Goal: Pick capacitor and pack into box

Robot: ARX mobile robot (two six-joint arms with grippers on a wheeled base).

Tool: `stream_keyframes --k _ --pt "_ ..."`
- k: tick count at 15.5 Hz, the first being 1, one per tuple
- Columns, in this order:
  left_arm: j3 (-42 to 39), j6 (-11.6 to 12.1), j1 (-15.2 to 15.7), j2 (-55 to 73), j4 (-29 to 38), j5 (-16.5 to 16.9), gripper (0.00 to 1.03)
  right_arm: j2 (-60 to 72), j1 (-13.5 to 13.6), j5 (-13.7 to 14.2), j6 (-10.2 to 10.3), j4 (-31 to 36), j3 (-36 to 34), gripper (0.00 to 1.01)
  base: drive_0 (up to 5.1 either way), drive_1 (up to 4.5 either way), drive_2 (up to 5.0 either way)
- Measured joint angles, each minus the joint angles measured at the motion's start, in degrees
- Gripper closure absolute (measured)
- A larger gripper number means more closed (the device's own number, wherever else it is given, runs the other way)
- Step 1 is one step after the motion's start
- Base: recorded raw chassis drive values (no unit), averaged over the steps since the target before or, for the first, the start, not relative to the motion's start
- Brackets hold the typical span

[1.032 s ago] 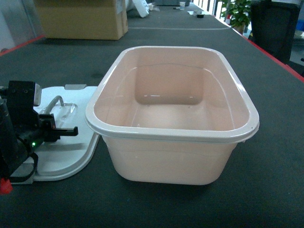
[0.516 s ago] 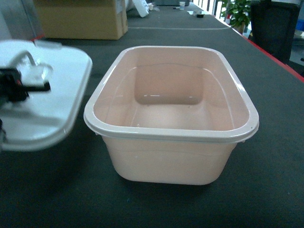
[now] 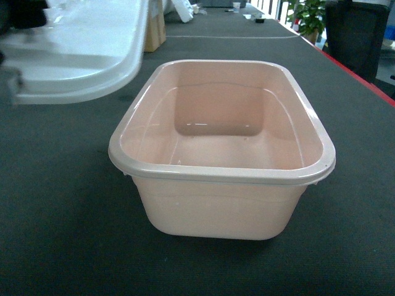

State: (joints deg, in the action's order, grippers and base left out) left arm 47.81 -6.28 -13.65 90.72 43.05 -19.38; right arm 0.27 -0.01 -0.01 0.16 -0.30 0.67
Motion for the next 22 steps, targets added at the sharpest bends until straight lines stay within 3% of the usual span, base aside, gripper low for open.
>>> stream_keyframes --k 2,3,5,11,16,22 --pt "2.58 -2.47 -7.78 2.54 1.01 -3.78 1.01 0.0 0.0 0.0 -0.02 0.0 0.0 0.03 0.0 0.0 0.0" --pt "7.63 -5.22 -15.89 10.05 1.49 -8.35 1.01 0.0 0.0 0.0 0.0 0.0 0.0 0.03 0.0 0.0 0.0" --pt "9.84 -6.03 -18.86 13.99 1.01 -9.64 1.01 0.0 0.0 0.0 -0.02 0.0 0.0 0.03 0.0 0.0 0.0" --pt "17.77 -8.98 -23.8 21.0 -4.15 -13.81 1.01 0.0 0.0 0.0 0.0 0.0 0.0 0.03 0.0 0.0 0.0" --pt "19.45 -8.85 -24.59 22.18 -7.52 -15.8 1.01 0.0 0.0 0.0 0.0 0.0 0.0 0.03 0.0 0.0 0.0" --pt "17.99 -8.76 -24.72 22.18 -8.79 -13.64 1.01 0.0 0.0 0.0 0.0 0.0 0.0 0.03 0.0 0.0 0.0"
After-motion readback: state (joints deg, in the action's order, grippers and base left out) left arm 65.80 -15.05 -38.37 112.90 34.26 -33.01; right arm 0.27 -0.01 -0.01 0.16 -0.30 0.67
